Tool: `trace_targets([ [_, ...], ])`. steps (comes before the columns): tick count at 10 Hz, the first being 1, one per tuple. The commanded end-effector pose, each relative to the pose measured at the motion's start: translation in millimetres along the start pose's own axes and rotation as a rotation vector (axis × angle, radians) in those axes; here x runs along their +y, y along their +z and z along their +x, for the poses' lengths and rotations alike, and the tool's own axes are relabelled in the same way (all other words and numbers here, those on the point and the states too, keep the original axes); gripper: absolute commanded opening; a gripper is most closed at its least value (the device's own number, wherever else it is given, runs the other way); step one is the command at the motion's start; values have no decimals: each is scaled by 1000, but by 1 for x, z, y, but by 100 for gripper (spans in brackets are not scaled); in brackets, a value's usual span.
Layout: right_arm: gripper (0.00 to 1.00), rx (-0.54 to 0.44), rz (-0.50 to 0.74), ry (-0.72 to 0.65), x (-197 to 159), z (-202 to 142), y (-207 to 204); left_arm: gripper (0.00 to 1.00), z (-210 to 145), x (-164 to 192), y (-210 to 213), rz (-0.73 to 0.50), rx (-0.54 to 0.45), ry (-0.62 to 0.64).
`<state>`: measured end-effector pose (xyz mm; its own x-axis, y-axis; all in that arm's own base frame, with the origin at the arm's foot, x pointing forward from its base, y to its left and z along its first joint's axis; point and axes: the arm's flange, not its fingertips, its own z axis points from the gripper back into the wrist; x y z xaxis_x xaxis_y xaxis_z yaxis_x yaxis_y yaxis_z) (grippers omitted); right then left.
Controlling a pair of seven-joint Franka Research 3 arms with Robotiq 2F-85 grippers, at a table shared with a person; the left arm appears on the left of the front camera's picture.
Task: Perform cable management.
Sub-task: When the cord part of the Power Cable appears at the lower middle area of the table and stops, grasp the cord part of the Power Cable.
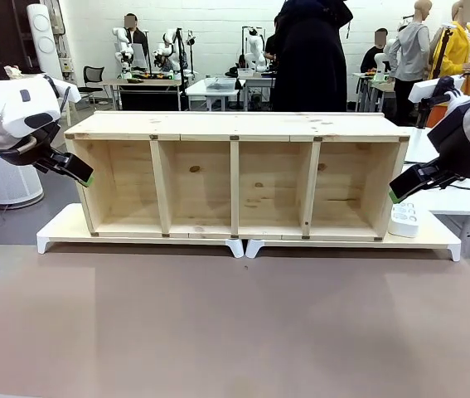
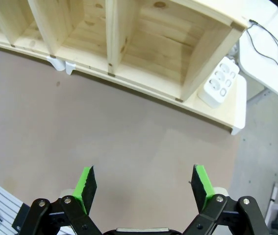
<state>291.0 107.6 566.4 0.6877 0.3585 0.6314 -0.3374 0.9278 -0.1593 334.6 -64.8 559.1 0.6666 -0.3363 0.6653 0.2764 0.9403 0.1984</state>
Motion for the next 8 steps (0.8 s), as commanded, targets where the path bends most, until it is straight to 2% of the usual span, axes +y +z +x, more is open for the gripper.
trace_targets([
  [1,100,-9,-2,-1,0,1,1,100,0,-1,0,3,1,-3],
  [8,100,-9,-2,-1,0,1,1,100,0,-1,0,3,1,-3],
])
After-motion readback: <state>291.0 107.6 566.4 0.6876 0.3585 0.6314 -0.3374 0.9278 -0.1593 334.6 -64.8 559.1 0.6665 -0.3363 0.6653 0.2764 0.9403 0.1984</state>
